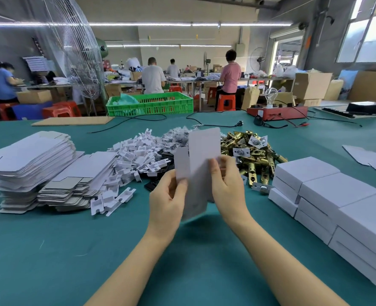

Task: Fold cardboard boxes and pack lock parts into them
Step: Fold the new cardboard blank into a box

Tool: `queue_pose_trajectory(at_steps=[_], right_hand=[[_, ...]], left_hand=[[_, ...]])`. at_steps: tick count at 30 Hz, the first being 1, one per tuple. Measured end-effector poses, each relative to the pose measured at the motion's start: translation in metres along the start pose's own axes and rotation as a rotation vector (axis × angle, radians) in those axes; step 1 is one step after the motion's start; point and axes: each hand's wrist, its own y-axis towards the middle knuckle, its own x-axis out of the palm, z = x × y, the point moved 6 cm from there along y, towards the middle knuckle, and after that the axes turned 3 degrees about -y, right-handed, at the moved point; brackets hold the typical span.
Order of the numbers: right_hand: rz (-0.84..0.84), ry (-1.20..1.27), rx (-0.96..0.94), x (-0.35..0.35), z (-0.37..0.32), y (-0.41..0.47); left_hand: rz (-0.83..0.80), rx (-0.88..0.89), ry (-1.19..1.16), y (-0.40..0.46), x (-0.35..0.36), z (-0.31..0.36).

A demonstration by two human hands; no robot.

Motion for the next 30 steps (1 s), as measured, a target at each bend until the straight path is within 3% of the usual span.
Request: queue_pose_trajectory(at_steps=[2,3,6,9,13,19,23,30], right_hand=[[-0.007,-0.015,-0.021,0.006,-0.006,-0.005],[-0.067,0.025,-0.001,0.014,-0.008,-0.009],[-0.214,0.136,0.002,0.033,-0.017,-0.019],[-0.214,0.255,0.017,0.029,-0.018,-0.014],[-0.121,0.416,0.093,0.015,-0.011,-0.005],[-0.123,0.314,0.011,0.016,-0.014,-0.008],[-0.1,0.241,-0.058,0.018,-0.017,-0.011],[-0.072,0.151,-0.013,0.012,-0.004,-0.005]], left_hand=[[0.121,0.195,0.267,-0.008,0.0,0.013],[0.092,0.252,0.313,-0.014,0.008,0.019],[-0.054,0.365,0.281,-0.025,0.028,0.033],[-0.008,0.477,0.378,-0.026,0.026,0.035],[0.132,0.326,0.505,-0.018,0.012,0.025],[0.031,-0.049,0.14,-0.008,0.008,0.004],[-0.004,0.016,0.02,-0.011,0.015,0.011],[-0.04,0.138,0.08,-0.013,0.016,0.016]])
